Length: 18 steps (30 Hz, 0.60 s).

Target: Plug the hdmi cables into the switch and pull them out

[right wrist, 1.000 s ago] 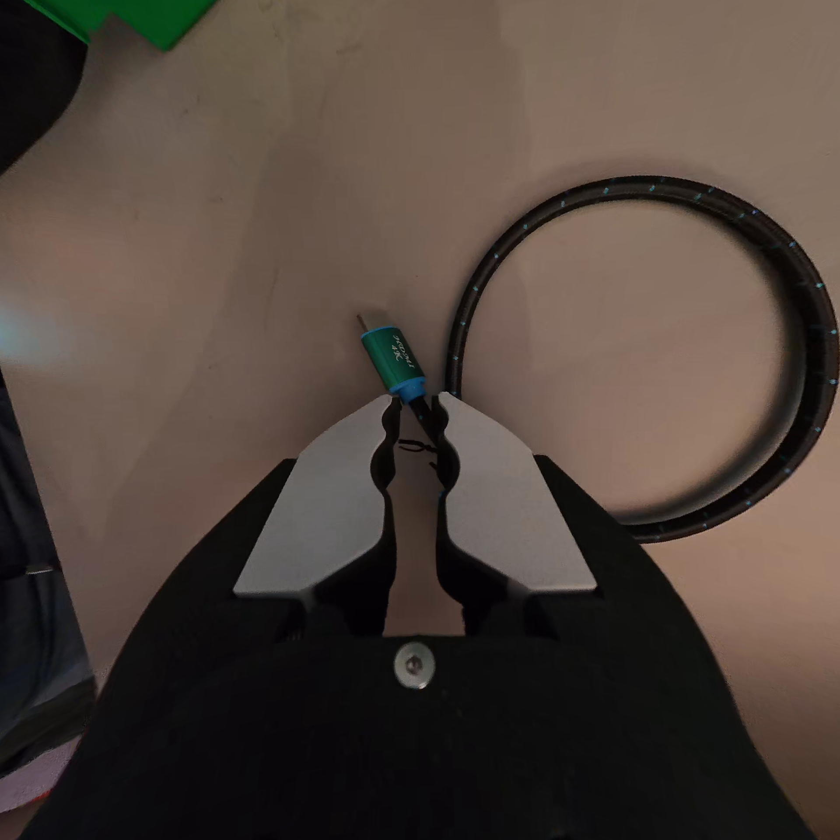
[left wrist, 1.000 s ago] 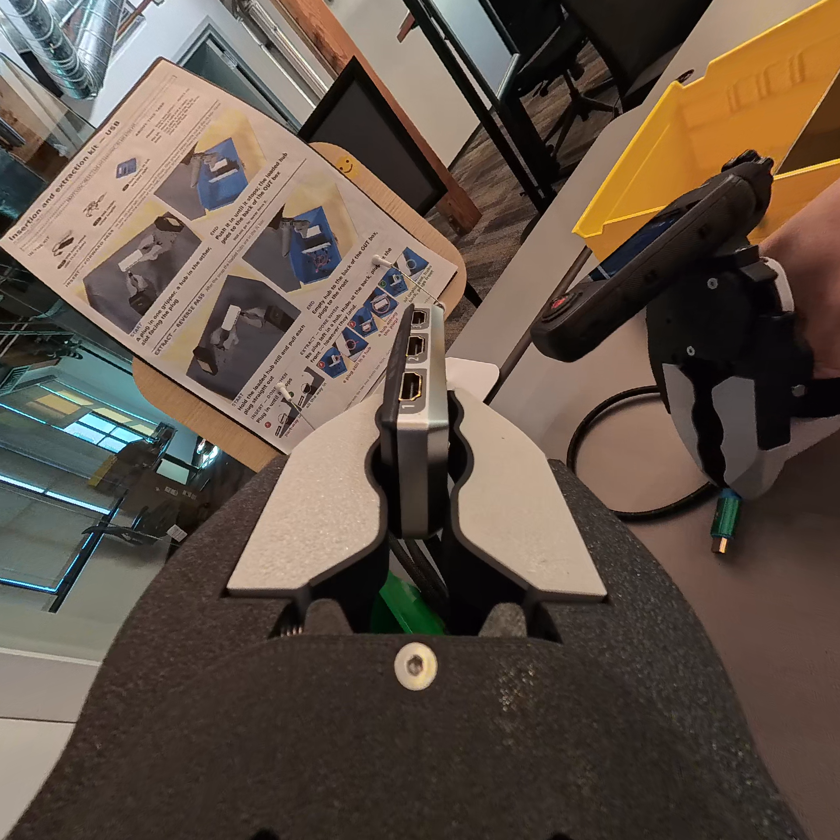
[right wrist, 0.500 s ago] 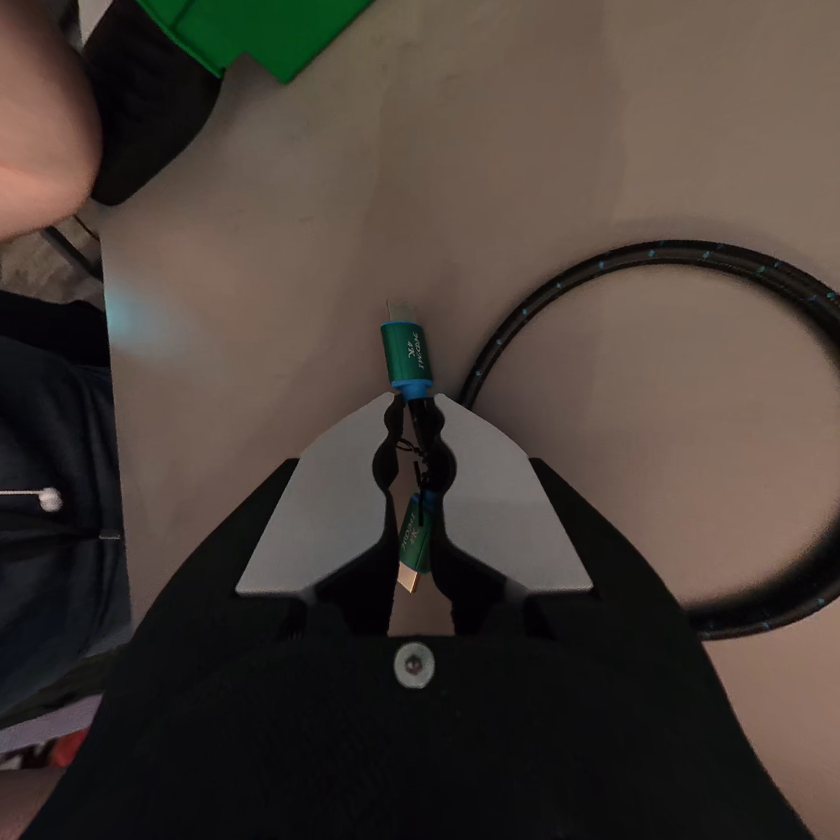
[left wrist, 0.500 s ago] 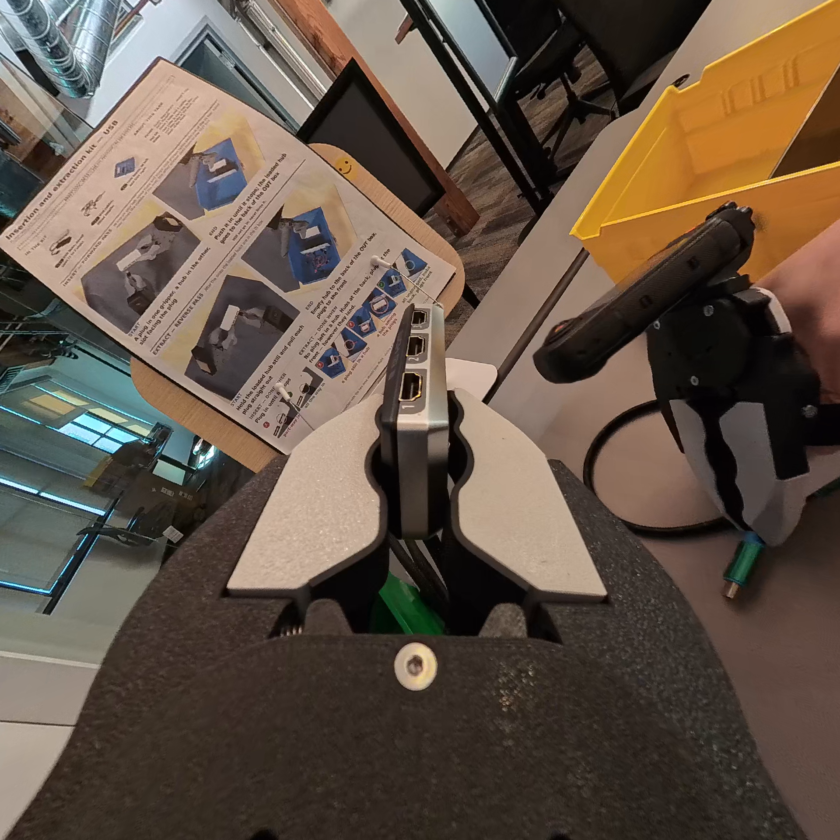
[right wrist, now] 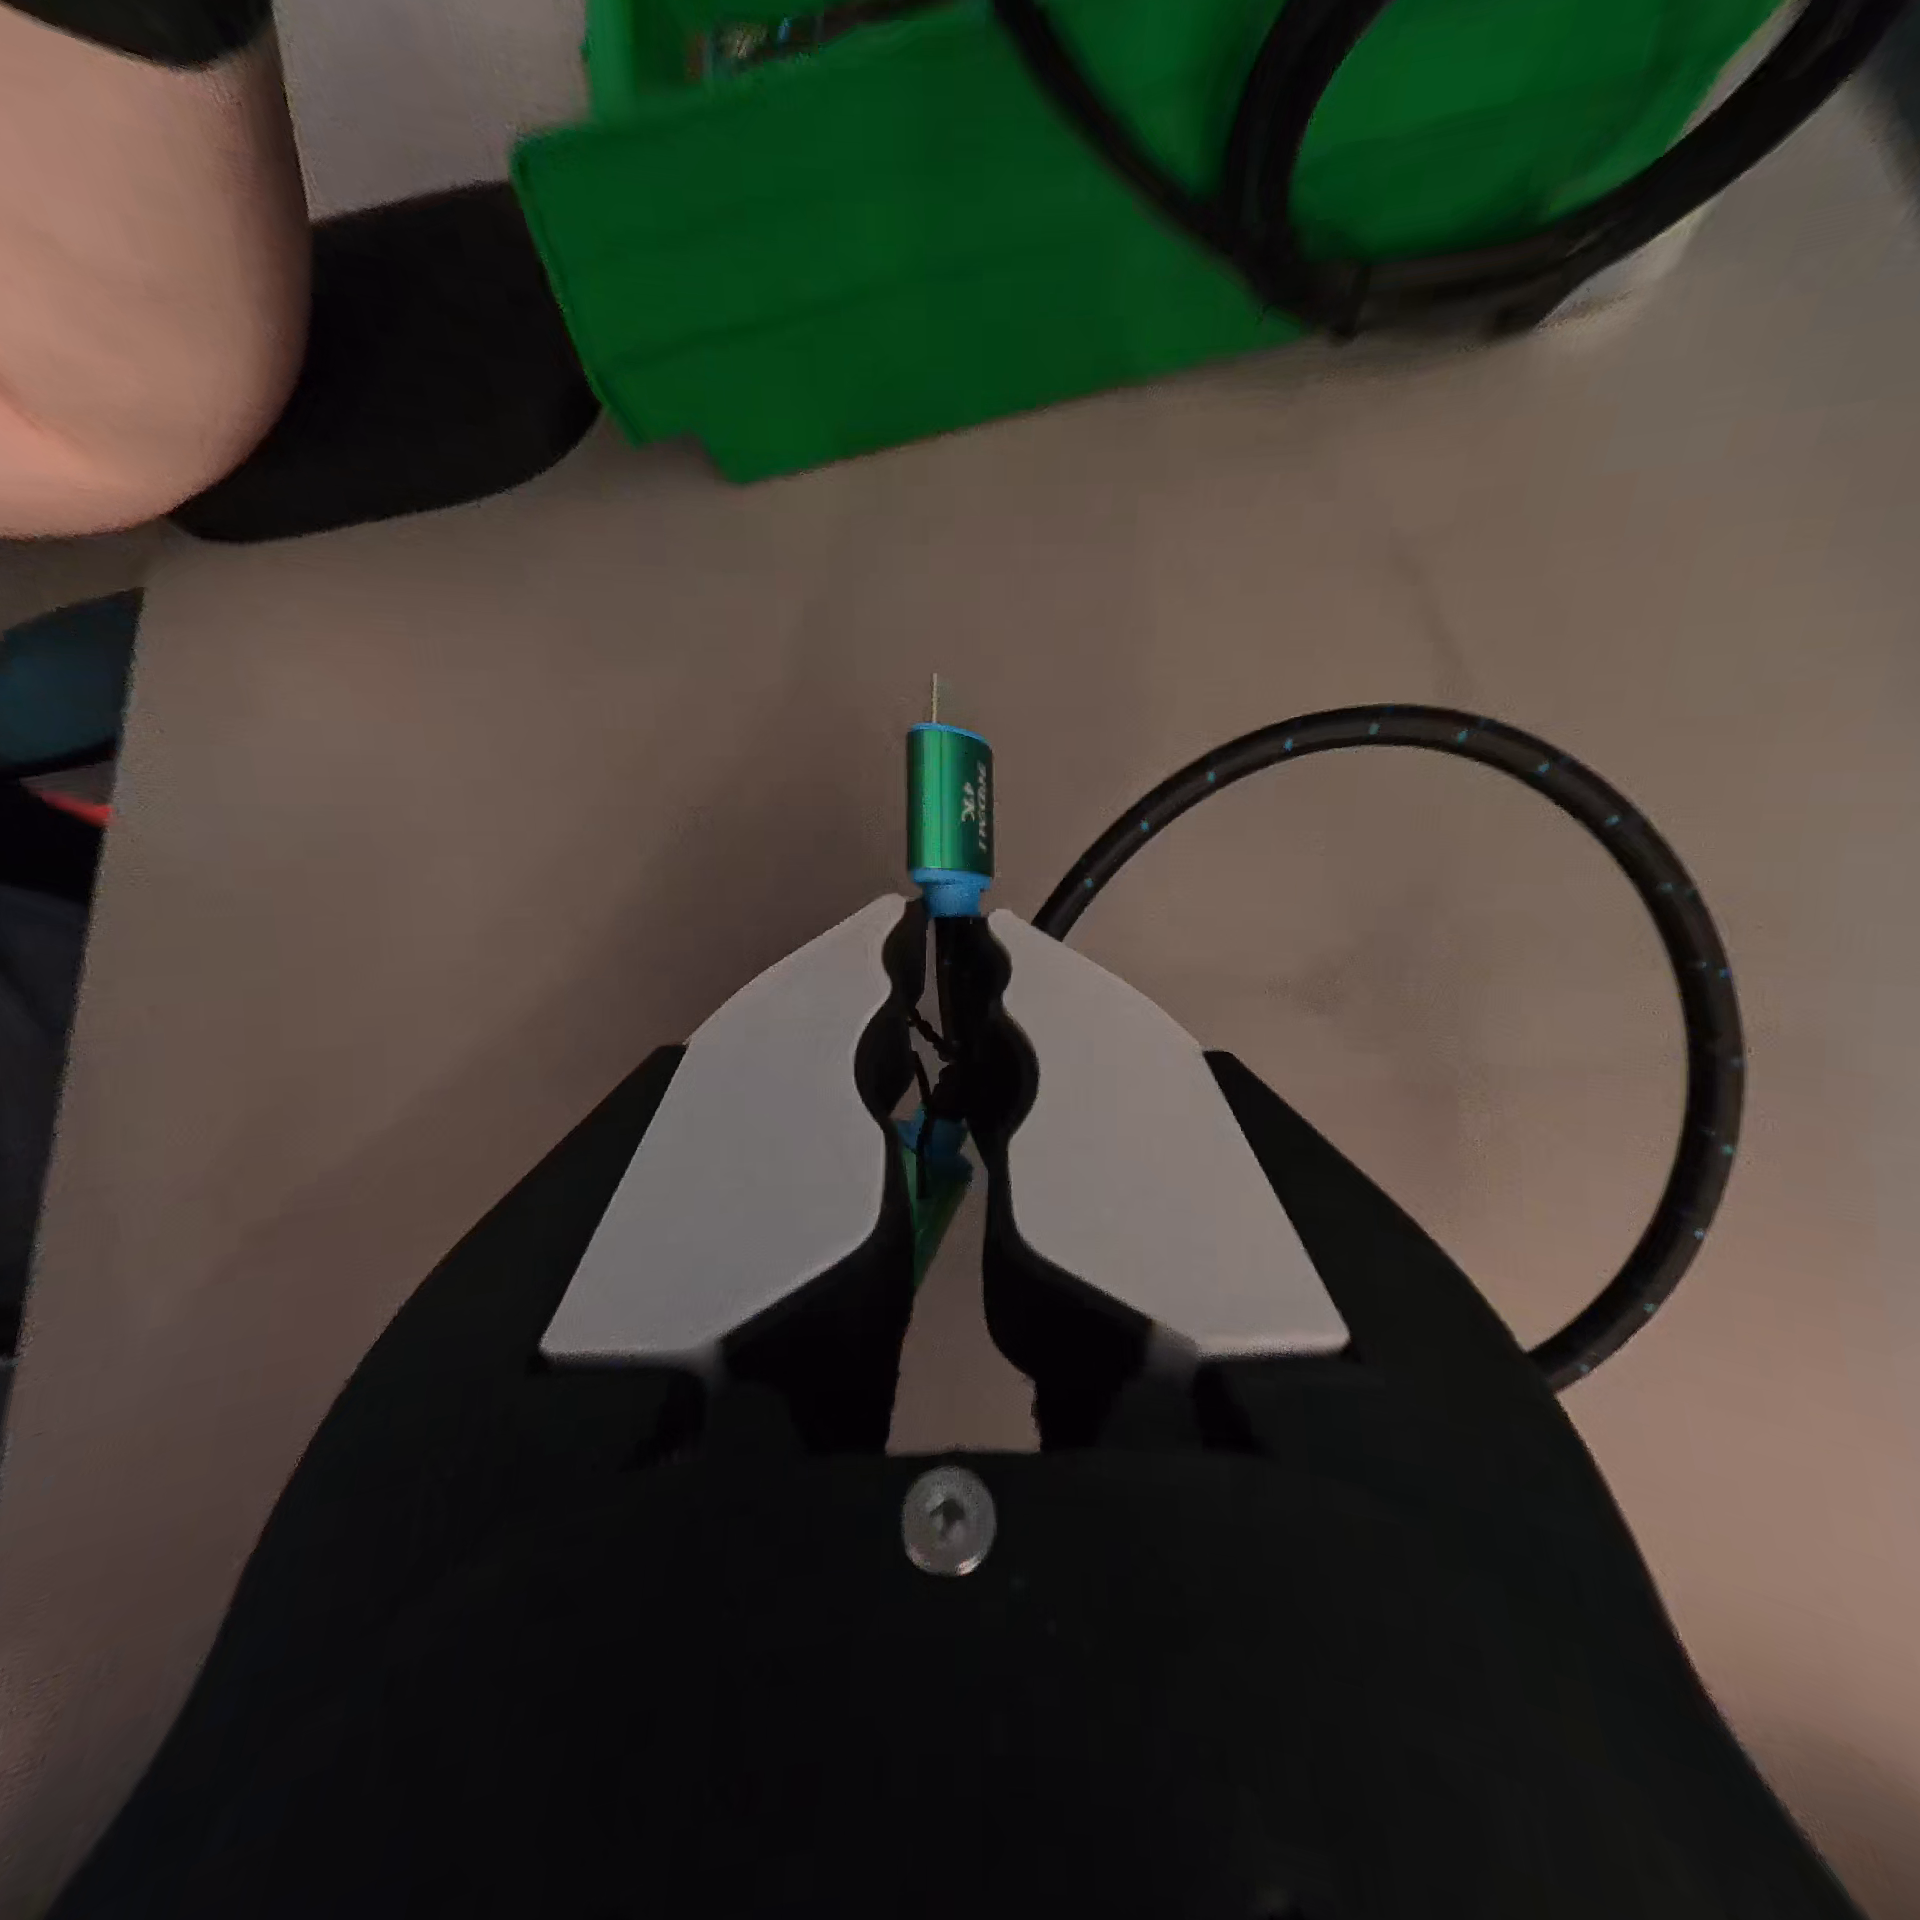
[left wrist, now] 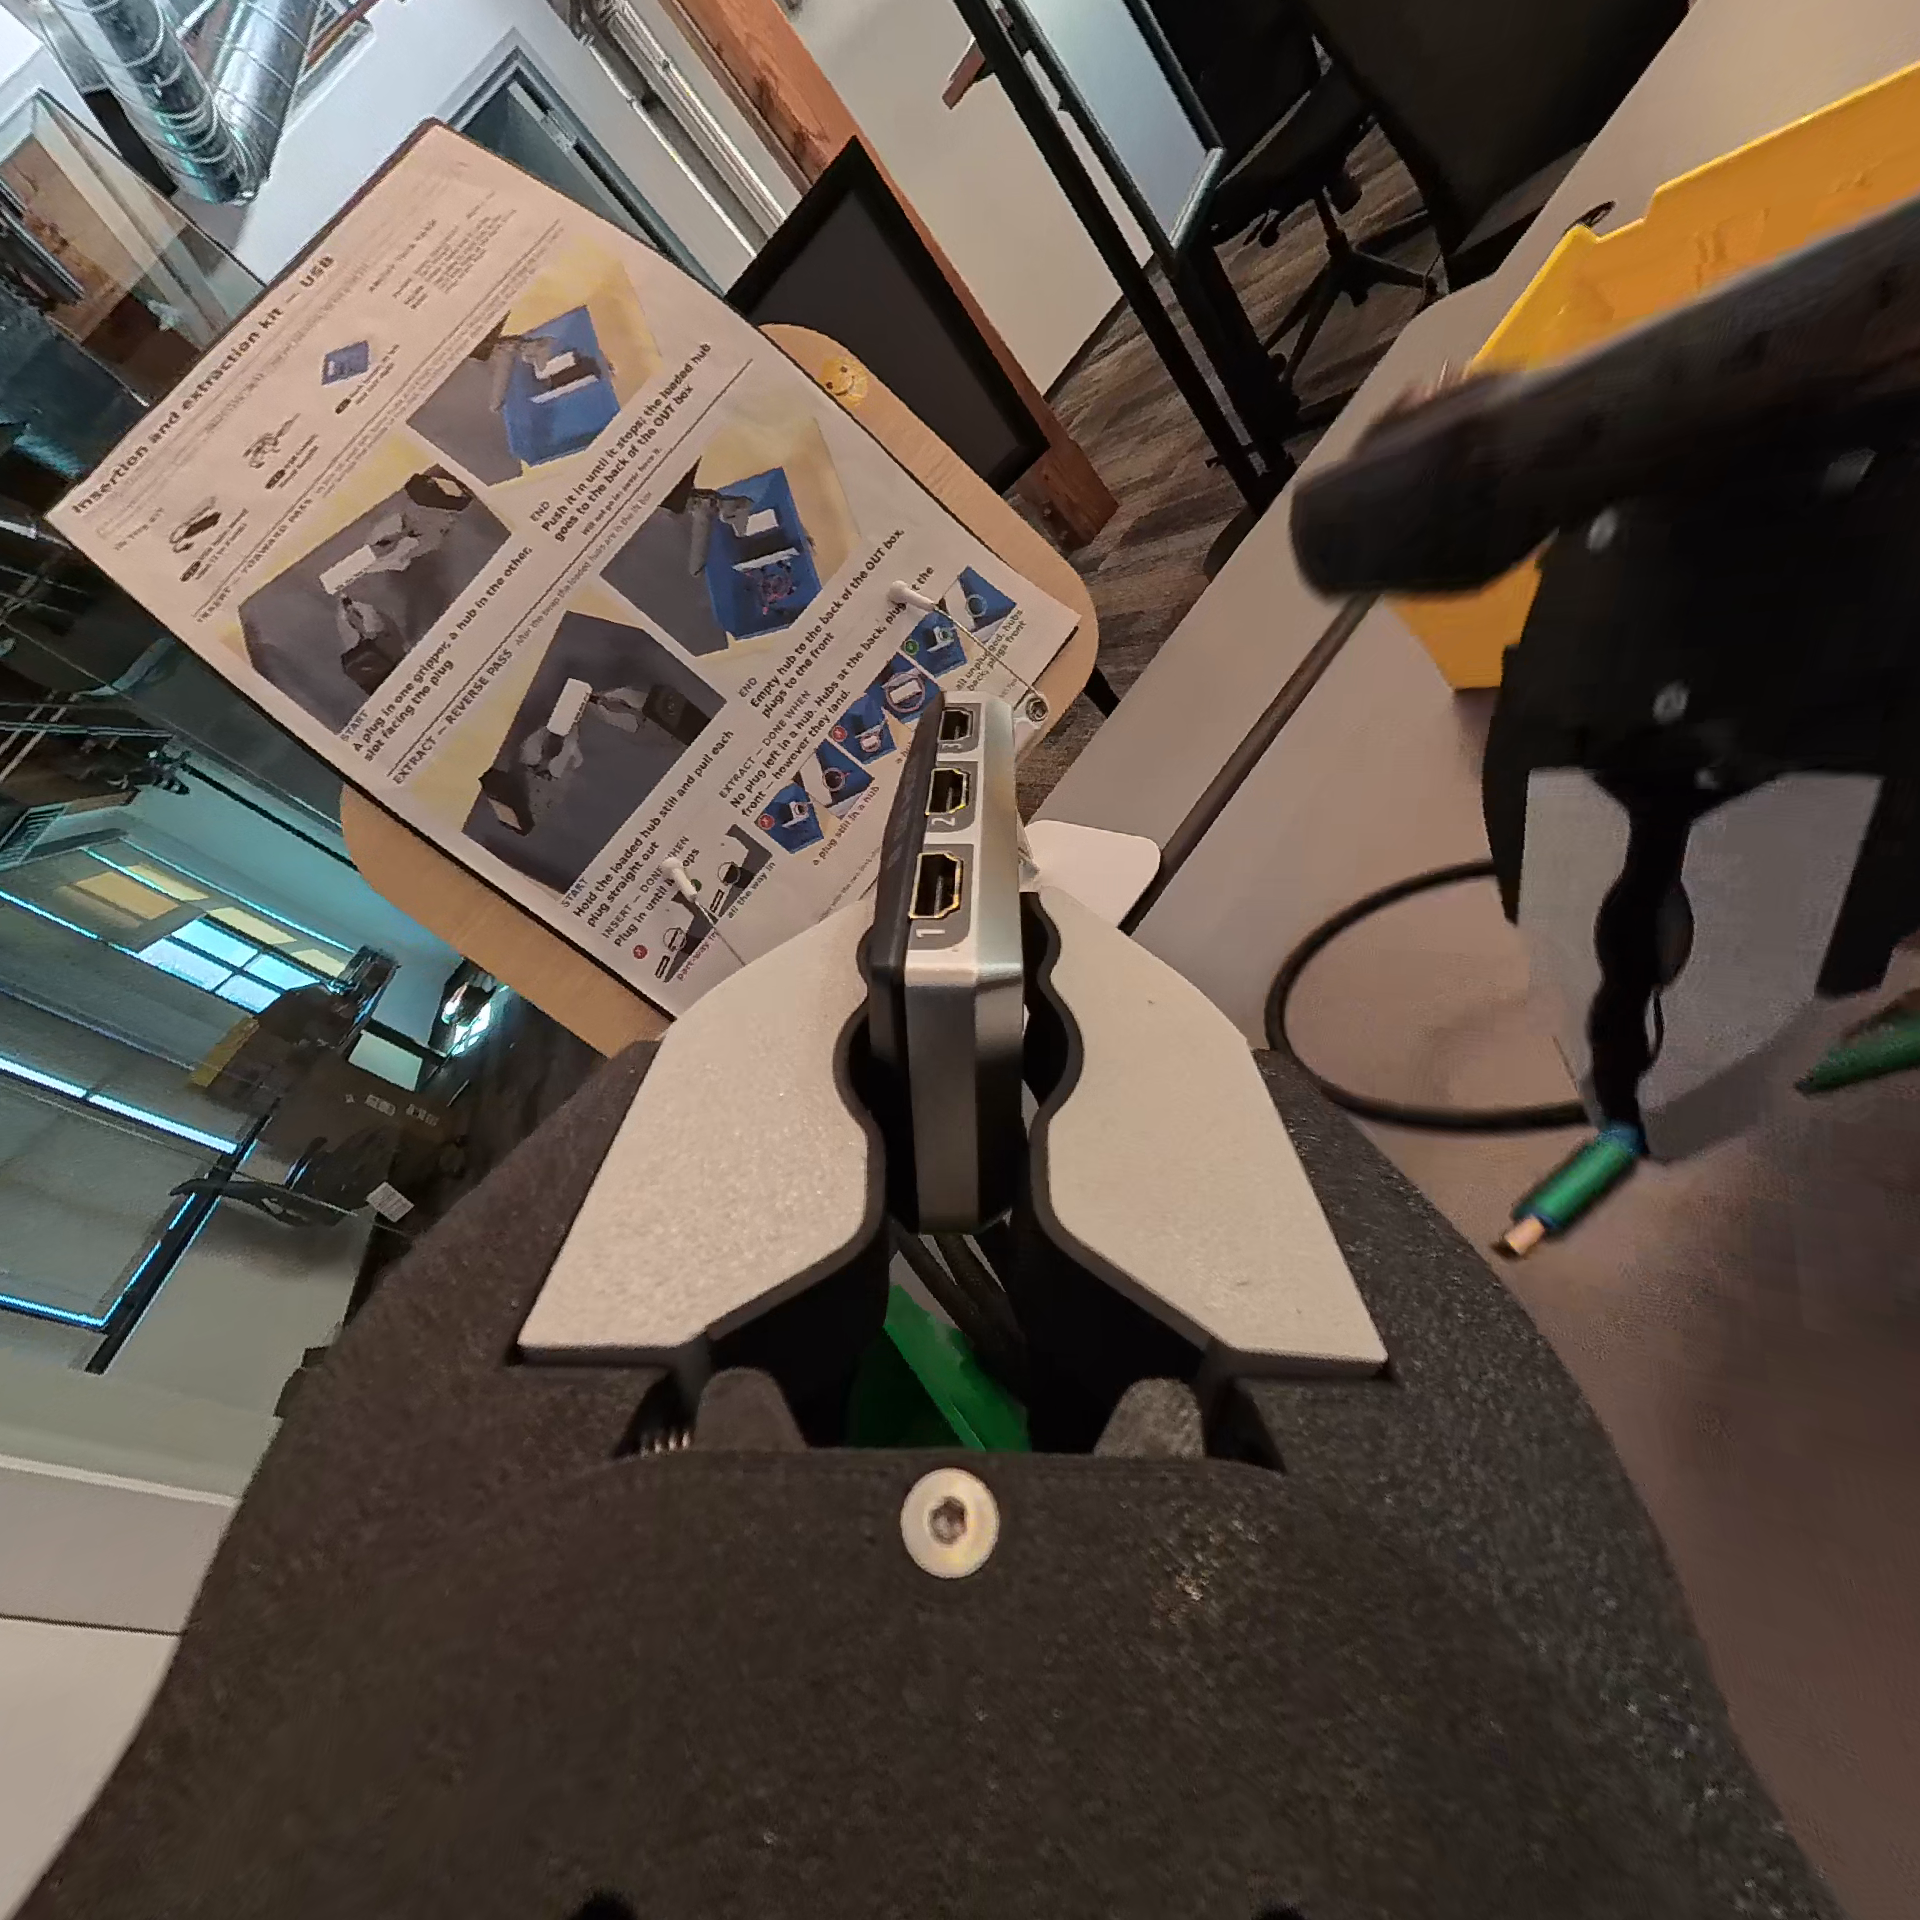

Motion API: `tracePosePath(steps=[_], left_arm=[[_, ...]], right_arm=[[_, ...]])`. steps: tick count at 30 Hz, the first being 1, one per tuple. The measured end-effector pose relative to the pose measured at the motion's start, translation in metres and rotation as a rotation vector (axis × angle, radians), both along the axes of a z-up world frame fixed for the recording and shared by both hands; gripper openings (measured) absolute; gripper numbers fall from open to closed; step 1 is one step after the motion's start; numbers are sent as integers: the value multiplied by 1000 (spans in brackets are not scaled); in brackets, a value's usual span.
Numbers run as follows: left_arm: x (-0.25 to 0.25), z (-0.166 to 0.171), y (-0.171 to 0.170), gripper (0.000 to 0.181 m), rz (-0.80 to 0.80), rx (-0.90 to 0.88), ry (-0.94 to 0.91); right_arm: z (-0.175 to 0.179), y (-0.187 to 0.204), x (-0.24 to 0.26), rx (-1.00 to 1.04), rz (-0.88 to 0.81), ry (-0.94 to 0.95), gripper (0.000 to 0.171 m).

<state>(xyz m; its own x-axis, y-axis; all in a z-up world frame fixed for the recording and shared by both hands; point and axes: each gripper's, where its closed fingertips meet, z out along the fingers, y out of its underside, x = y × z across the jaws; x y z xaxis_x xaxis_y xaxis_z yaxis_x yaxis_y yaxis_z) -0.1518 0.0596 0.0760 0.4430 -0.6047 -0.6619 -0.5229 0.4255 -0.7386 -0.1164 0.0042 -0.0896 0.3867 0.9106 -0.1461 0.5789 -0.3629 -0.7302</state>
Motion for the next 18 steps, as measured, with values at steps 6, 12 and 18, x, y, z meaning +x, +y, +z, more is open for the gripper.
tracePosePath(steps=[6, 12, 18], left_arm=[[3, -4, 1, 22, 22, 35, 30], [19, -28, 1, 22, 43, 93, 146], [32, -42, -4, 22, 49, 173, 218]], right_arm=[[67, 18, 41, 361, -209, -145, 9], [121, -3, 51, 664, -235, -326, 9], [129, -15, 55, 741, -235, -478, 9]])
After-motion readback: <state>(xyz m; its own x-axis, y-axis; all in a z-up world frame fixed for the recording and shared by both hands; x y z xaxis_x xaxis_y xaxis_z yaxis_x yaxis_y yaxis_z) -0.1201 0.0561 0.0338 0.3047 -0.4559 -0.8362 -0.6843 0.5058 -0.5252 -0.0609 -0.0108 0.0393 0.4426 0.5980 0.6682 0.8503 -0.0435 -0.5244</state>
